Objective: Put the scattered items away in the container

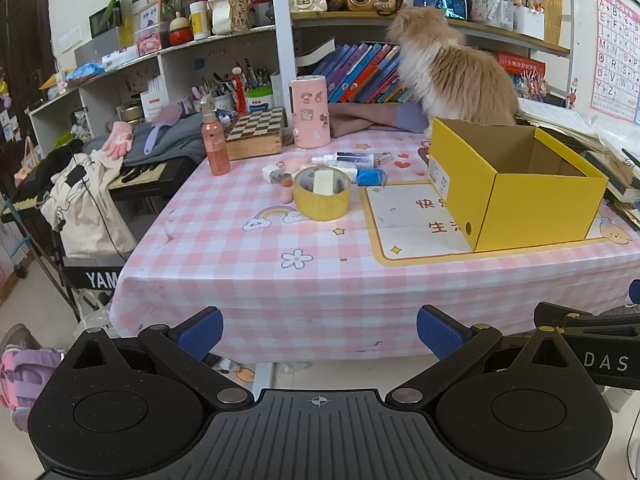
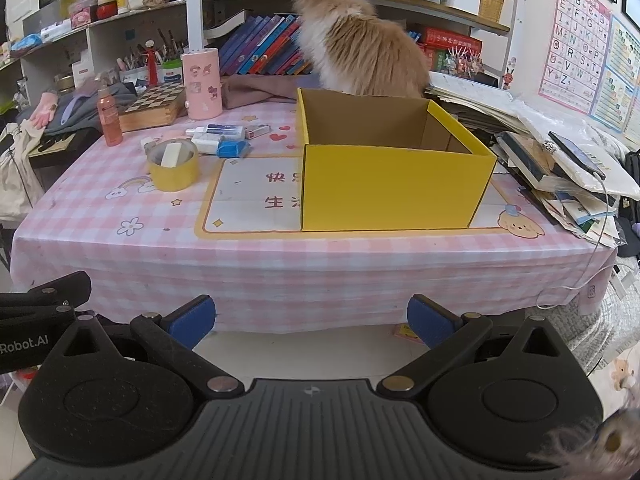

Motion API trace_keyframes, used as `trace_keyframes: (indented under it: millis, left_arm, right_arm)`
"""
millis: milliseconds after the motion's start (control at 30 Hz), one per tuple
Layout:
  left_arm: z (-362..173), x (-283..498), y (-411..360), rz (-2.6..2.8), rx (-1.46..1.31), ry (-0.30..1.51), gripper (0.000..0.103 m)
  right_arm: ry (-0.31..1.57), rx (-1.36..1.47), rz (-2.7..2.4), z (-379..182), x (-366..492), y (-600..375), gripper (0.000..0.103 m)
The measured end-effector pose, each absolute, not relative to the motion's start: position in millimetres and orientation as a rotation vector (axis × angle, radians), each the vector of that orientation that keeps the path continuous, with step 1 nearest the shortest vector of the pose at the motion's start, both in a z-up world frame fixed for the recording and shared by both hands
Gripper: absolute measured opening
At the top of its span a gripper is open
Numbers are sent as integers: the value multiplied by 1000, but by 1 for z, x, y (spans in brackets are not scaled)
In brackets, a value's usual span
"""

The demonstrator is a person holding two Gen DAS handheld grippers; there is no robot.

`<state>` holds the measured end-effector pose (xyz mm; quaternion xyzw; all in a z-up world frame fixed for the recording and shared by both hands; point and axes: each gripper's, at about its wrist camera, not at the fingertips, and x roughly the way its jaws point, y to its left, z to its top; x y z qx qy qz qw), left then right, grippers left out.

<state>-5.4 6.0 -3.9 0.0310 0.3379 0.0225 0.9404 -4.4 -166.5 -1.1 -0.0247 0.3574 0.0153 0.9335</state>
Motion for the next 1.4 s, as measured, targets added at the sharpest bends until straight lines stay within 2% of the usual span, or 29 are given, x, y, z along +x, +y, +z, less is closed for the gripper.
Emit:
trace_keyframes:
  millis: [700,1033,1267,1400]
  left_arm:
    - [2,2,52,79,13,645,103]
    - [-1,30,68,142,15,644,103]
    - [-4,61,75,152,16,639,103]
    - [-6,80,81,171,2,653,103]
  right_arm:
    - [674,-65,104,7,10,-126,102]
    - [676,-73,190,2,50,-102,98]
    - [705,-70,253,-6,88,-92,89]
    - [721,-68,290,-10,113,-85,89]
